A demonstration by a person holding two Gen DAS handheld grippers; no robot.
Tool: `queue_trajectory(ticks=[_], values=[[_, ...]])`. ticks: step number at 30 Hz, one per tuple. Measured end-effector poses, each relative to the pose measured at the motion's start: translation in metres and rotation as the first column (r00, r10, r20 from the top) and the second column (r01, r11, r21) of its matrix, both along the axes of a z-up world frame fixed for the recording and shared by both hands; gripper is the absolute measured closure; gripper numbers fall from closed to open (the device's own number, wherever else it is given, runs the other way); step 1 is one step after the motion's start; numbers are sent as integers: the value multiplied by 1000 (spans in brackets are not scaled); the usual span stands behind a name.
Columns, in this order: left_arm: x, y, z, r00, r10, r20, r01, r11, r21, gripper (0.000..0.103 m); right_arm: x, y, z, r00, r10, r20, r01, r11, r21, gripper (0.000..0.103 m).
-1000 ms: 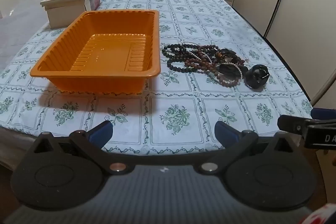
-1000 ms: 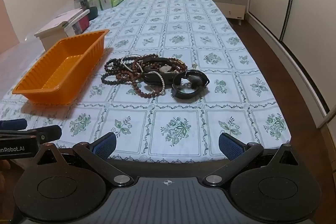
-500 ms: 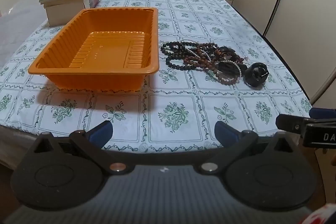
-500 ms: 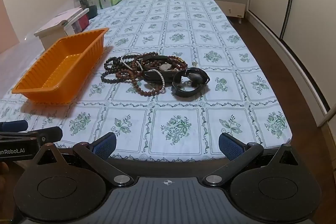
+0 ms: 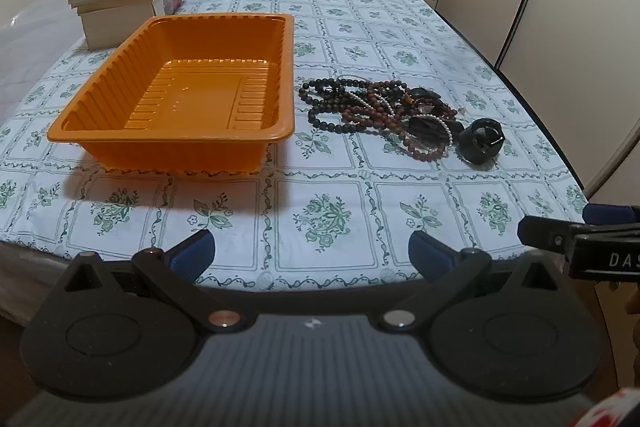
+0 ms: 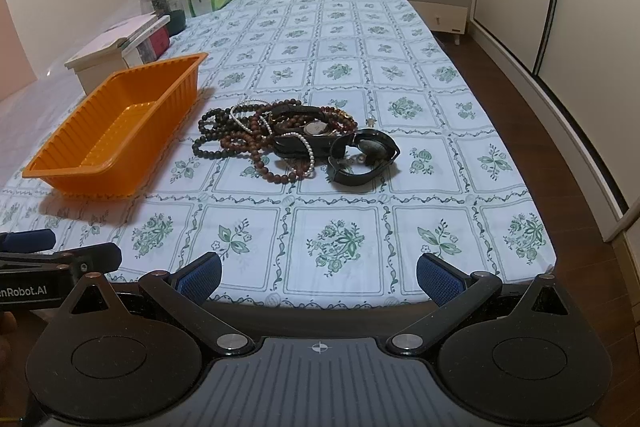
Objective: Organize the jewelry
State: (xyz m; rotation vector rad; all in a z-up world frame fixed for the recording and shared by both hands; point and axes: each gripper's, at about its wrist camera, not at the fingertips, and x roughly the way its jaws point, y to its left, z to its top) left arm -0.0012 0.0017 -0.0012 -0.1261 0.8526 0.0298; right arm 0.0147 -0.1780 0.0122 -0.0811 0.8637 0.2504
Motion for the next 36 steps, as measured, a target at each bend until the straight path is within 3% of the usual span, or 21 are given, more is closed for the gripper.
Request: queue_trajectory(ticks=[36], values=[[2, -5, 3, 1000, -13, 1, 13, 1000, -8, 1, 2, 3, 2, 1000, 4, 1, -4, 1000, -2, 0]])
